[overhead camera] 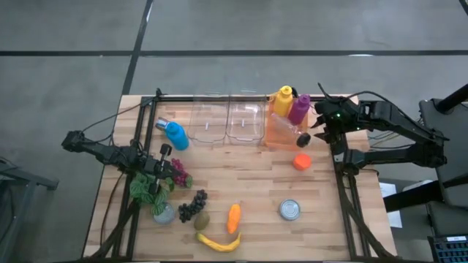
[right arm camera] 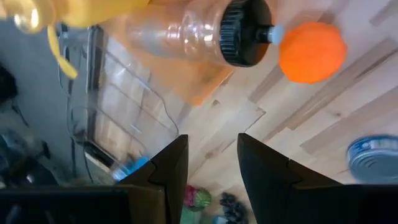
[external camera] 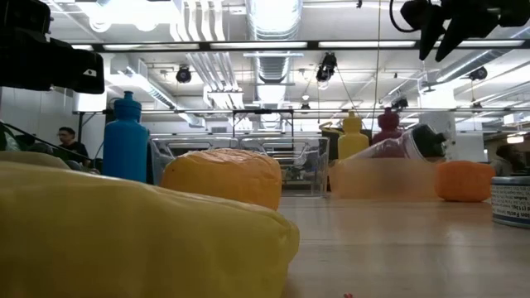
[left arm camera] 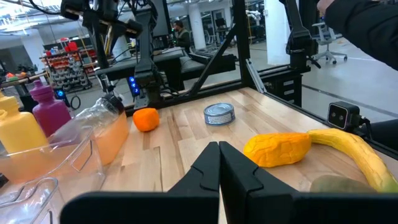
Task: Pick & Place Food Item
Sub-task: Put the transparent water bottle into the orange bin
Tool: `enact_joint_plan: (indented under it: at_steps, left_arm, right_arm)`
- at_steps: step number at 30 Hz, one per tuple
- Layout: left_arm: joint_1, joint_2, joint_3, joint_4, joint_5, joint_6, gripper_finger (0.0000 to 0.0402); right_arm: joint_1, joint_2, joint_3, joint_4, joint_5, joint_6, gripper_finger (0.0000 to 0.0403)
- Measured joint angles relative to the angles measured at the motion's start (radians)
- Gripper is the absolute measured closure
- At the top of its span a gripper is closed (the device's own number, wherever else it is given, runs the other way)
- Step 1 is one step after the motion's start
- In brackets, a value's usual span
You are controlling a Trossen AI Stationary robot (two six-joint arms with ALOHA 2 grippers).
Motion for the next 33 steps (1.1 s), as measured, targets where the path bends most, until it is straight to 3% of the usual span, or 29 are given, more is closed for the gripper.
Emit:
enact_joint_plan:
  at_steps: [4, 9, 13, 18, 27, 33]
  left_arm:
    - [0.000, 0.000, 0.000, 0.000, 0.000, 0.000, 0.0400]
    - [0.000, 0.000, 0.000, 0.000, 0.000, 0.000, 0.0400]
    - [0.000, 0.000, 0.000, 0.000, 0.000, 0.000, 0.0400]
    - [0.000, 0.000, 0.000, 0.000, 0.000, 0.000, 0.0400]
    - [0.000, 0.000, 0.000, 0.000, 0.000, 0.000, 0.0400]
    - [0.000, 0.000, 0.000, 0.000, 0.000, 0.000, 0.0400]
  right_arm:
    - [0.000, -0.012, 0.015, 0.018, -0.034, -0.216, 0.0266]
    - [0.004, -0.010, 0.037, 0.042, -0.050, -0.651, 0.0266]
    - [0.042, 0.002, 0.040, 0.071, -0.004, -0.862, 0.0266]
    - [0.178, 0.010, 0.012, 0.152, 0.223, -1.011, 0.0266]
    - [0.600, 0.020, -0.072, 0.214, 0.744, -1.101, 0.0266]
    - [0.826, 0.029, -0.214, 0.211, 0.977, -1.112, 0.0266]
